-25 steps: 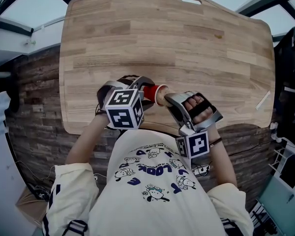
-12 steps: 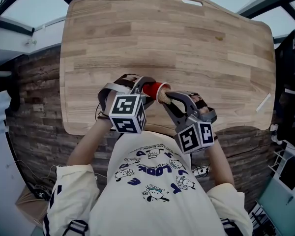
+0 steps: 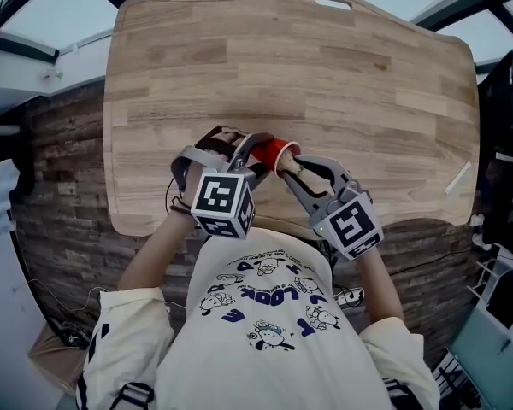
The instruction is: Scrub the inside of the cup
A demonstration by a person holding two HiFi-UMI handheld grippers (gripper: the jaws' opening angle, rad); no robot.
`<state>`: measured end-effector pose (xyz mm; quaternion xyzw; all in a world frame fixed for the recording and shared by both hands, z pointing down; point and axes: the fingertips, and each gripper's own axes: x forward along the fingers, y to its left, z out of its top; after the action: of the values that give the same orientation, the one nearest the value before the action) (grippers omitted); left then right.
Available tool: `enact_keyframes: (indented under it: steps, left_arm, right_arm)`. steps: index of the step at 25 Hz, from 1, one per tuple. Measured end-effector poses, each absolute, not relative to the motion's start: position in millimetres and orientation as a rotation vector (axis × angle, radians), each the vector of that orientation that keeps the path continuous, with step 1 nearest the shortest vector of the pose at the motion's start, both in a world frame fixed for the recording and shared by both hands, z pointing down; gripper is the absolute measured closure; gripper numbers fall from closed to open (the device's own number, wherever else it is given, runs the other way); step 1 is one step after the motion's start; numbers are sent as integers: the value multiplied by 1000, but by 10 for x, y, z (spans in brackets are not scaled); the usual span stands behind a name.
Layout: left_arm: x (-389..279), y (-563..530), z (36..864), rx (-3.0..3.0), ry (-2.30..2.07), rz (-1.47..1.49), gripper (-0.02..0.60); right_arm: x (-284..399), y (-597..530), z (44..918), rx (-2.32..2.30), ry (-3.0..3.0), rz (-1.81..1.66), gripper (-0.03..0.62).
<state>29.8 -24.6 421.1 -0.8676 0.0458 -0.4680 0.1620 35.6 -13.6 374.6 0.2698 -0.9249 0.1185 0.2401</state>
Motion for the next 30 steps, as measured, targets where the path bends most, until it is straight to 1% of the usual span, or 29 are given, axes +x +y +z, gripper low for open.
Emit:
enact_keyframes:
  steps: [5, 17, 23, 30]
  left_arm:
    - [334, -294, 4166, -2401, 177, -1310, 316]
    - [359, -386, 3908, -2196, 324, -1223, 316]
    - [352, -487, 3862, -1971, 366, -1201, 315]
    - [363, -528, 3698, -1915, 457, -1118, 314]
  right_arm:
    - [435, -190, 3753, 807, -2579, 515, 505]
    - [555, -349, 3588, 923, -2757, 1292, 505]
    - [584, -394, 3556, 939, -2772, 1468, 507]
    - [632, -446, 3461, 937, -2805, 1800, 507]
